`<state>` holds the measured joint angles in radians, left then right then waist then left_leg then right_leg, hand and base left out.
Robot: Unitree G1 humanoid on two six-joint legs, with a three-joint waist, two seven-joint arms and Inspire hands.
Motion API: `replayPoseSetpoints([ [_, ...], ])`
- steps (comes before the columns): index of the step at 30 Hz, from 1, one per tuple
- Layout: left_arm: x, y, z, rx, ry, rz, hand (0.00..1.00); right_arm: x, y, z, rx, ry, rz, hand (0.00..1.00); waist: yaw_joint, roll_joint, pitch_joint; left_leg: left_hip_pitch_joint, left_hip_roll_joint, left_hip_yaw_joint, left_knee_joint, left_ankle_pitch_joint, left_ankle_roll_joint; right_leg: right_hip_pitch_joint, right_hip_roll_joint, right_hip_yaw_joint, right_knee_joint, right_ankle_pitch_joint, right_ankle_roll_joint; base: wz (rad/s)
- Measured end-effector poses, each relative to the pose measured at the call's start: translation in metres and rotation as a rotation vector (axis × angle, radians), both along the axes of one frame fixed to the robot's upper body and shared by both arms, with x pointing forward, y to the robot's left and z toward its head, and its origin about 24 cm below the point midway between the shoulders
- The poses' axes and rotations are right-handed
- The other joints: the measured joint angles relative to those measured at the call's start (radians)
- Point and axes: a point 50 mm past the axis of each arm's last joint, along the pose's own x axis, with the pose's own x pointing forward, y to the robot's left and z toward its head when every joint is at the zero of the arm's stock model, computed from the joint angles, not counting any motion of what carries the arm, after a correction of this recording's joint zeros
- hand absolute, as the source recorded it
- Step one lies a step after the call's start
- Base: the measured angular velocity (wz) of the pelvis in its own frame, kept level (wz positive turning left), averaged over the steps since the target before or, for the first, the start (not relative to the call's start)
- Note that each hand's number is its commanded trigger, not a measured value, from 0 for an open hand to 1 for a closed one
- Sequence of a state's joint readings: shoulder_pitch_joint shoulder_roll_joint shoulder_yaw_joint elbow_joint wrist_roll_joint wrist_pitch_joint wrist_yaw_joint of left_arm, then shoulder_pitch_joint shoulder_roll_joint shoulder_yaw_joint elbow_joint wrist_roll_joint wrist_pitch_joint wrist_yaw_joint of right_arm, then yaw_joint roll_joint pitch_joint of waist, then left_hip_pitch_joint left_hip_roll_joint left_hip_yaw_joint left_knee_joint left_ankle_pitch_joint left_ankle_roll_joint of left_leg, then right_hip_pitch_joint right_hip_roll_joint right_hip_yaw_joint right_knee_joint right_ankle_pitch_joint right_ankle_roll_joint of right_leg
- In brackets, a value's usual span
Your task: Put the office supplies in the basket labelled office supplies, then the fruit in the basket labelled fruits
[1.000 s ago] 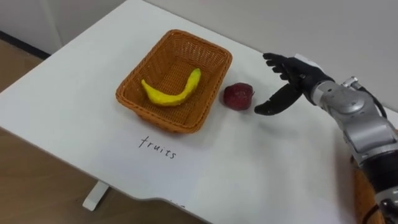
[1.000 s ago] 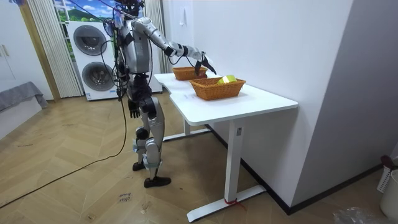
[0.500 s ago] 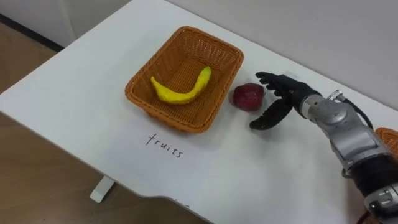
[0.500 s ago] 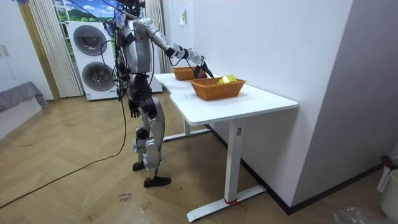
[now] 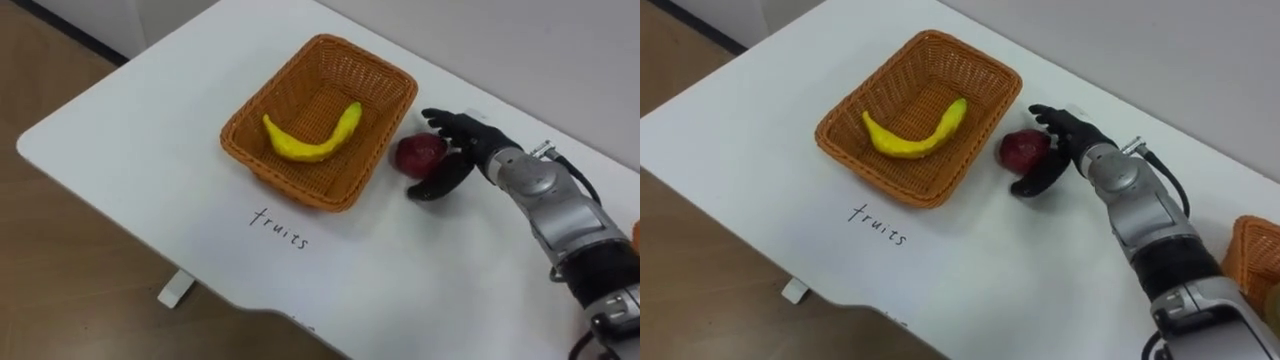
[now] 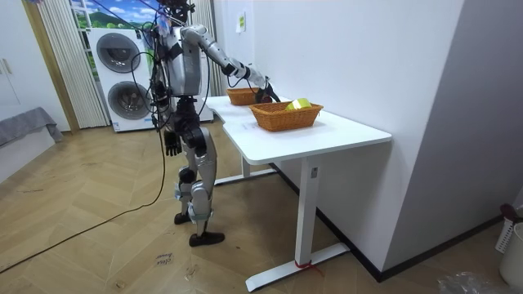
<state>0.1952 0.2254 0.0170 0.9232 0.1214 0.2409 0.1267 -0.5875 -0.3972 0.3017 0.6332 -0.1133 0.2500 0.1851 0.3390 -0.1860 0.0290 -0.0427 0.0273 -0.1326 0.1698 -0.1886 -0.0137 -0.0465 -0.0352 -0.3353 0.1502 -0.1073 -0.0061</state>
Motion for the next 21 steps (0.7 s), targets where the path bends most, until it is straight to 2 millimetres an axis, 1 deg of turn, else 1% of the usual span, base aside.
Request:
replayPoseSetpoints([
  [13,0.0017,0.0000,0.0003,0.000,-0.004,-0.001,0.00,0.0006,-0.0026,-0.0004,-0.003,-0.014,-0.031,0.00,0.004,0.005,-0.0028,-0.010,-0.001,-0.003,0.004,0.000,0.000,-0.007,0.000,-0.009,0.000,0.000,0.000,0.00],
  [21,0.0058,-0.0002,0.0012,0.001,-0.018,-0.007,0.00,0.0084,-0.0006,0.0043,-0.031,-0.006,-0.024,0.00,0.010,0.005,-0.0046,-0.018,-0.001,-0.004,0.010,0.000,-0.001,-0.012,-0.001,-0.012,0.001,0.001,-0.001,0.00],
])
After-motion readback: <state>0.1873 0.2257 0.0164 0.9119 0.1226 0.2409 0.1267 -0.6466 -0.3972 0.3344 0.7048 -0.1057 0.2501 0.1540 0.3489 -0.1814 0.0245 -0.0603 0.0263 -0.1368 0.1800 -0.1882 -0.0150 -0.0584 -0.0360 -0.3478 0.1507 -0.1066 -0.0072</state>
